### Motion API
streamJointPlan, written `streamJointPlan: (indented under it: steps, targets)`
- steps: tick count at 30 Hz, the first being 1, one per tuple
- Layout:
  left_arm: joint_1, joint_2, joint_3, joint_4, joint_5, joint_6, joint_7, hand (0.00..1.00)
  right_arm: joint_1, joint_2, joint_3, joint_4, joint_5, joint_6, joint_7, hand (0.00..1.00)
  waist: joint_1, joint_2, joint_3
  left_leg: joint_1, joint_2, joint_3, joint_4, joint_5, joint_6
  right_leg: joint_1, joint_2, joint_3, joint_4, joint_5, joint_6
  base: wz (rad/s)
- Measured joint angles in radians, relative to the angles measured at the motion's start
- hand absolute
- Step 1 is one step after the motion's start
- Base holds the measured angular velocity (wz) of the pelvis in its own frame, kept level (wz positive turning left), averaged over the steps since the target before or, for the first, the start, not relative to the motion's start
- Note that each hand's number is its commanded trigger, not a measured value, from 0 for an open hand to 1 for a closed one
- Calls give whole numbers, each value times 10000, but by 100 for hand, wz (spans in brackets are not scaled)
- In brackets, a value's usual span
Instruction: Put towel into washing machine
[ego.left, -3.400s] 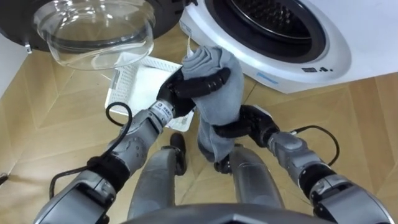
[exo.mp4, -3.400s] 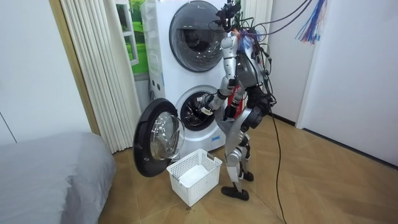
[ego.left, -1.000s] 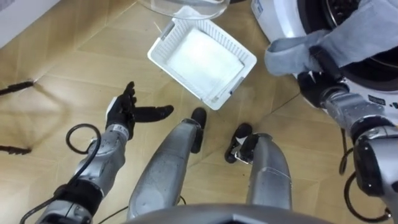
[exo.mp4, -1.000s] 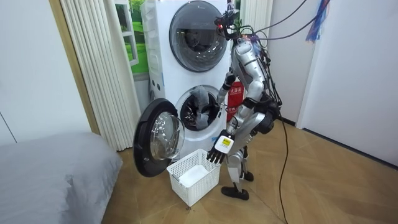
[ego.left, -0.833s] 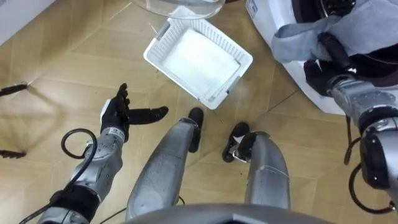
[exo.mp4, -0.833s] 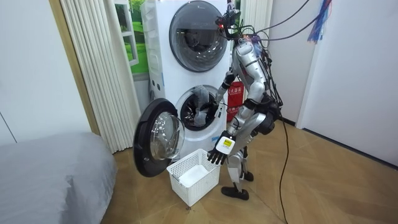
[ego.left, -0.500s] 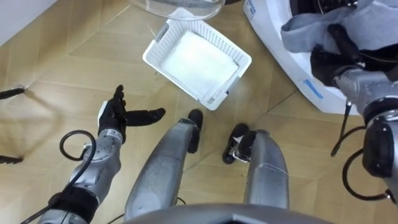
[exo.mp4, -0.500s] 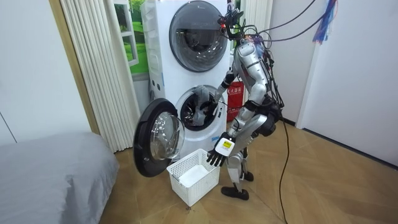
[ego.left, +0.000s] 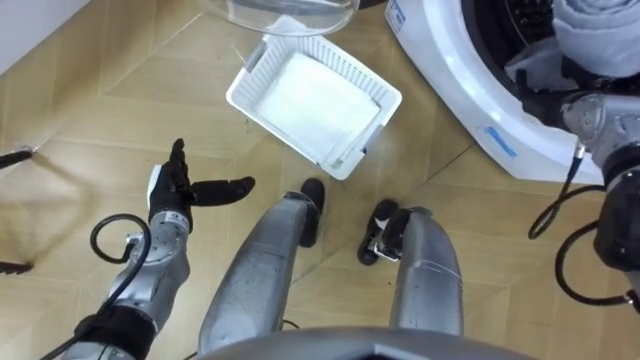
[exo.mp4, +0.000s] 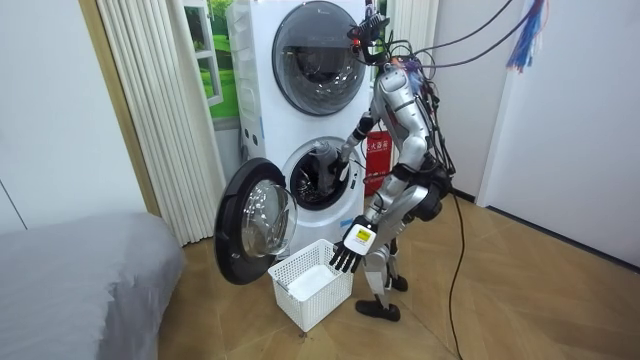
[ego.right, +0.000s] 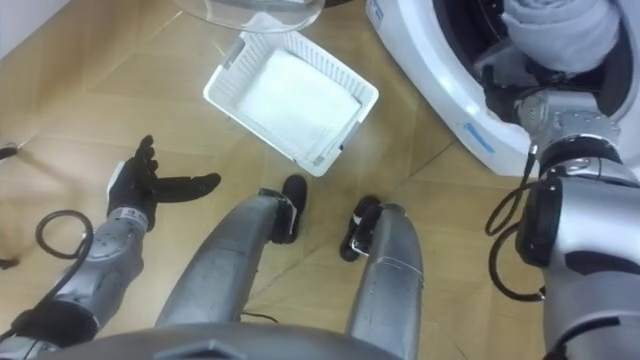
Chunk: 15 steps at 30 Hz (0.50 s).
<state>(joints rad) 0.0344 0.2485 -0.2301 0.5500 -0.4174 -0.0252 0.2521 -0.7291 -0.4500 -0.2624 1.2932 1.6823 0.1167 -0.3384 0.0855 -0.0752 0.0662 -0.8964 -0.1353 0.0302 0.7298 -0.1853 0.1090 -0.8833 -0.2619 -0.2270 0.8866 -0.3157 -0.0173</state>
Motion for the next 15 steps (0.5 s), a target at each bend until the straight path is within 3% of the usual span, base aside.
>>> streamJointPlan:
  steps: [3,9,12,15]
  targets:
    - [8,-1,-5,177,10,-236,14,0,1,-17,-64,0,236,-566,-45,0,17,8,-3,4,10,4,-14,0,-1,1,7,-11,-7,0,-2,0]
    - [11,-11,-6,300,405,-309,-33,0,2,-72,-347,0,495,-1237,-173,0,41,42,-10,7,19,-13,-62,-2,-4,22,18,-48,-84,-1,-2,0]
    - [-158,-51,-7,509,599,-339,-320,0,4,-189,-356,-7,497,-1781,-171,0,44,182,-71,19,51,-63,-113,-2,-1,108,50,-141,-247,28,4,0]
    - [-305,-82,-7,597,667,-448,-692,0,63,-314,-356,-20,471,-1920,-171,0,94,254,-84,78,61,-57,-230,5,6,196,68,-173,-366,46,29,0]
